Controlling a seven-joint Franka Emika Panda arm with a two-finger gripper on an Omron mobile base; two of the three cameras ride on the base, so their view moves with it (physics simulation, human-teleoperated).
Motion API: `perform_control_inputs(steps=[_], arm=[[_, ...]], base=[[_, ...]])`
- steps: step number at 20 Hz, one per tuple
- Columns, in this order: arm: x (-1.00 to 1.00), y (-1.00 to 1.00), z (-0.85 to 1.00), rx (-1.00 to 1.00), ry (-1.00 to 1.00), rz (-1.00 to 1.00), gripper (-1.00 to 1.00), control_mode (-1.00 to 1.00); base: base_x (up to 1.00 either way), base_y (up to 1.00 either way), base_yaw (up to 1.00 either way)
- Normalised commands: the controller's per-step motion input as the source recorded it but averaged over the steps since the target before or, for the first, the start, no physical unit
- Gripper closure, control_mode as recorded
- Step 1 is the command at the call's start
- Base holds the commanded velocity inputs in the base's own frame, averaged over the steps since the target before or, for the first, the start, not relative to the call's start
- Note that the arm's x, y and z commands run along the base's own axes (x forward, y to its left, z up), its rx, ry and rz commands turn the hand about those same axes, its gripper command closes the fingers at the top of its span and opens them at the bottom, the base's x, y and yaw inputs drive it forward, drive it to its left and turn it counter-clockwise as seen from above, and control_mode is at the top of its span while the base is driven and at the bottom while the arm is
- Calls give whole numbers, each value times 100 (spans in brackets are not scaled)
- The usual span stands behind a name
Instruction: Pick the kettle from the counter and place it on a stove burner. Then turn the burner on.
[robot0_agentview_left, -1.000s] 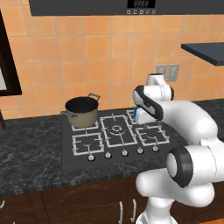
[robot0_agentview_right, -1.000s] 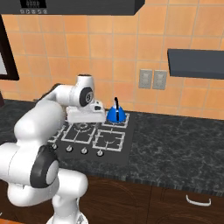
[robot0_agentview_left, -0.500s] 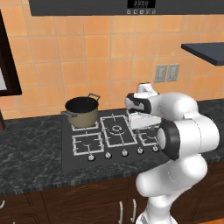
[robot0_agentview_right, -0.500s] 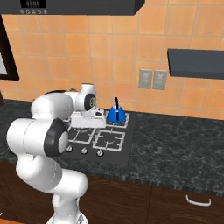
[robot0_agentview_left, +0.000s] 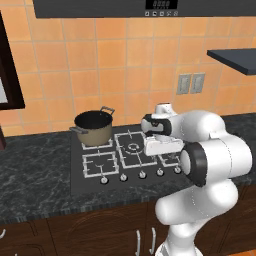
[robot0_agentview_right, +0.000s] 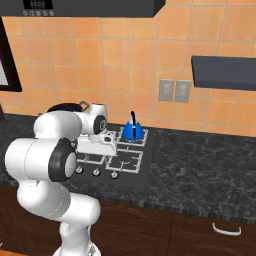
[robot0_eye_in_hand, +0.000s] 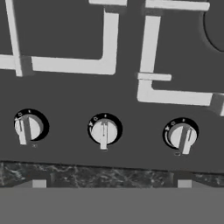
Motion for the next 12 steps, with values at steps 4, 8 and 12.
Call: perform_control_inputs(steps=[4,8,12], arm=[[0,0,-34,0,3,-10,-100,-100],[1,7,-42,0,0,-8,-100,-100],[2,12,-36,0,0,-9,-100,-100]], base=[[0,0,0],[0,0,0],[0,0,0]])
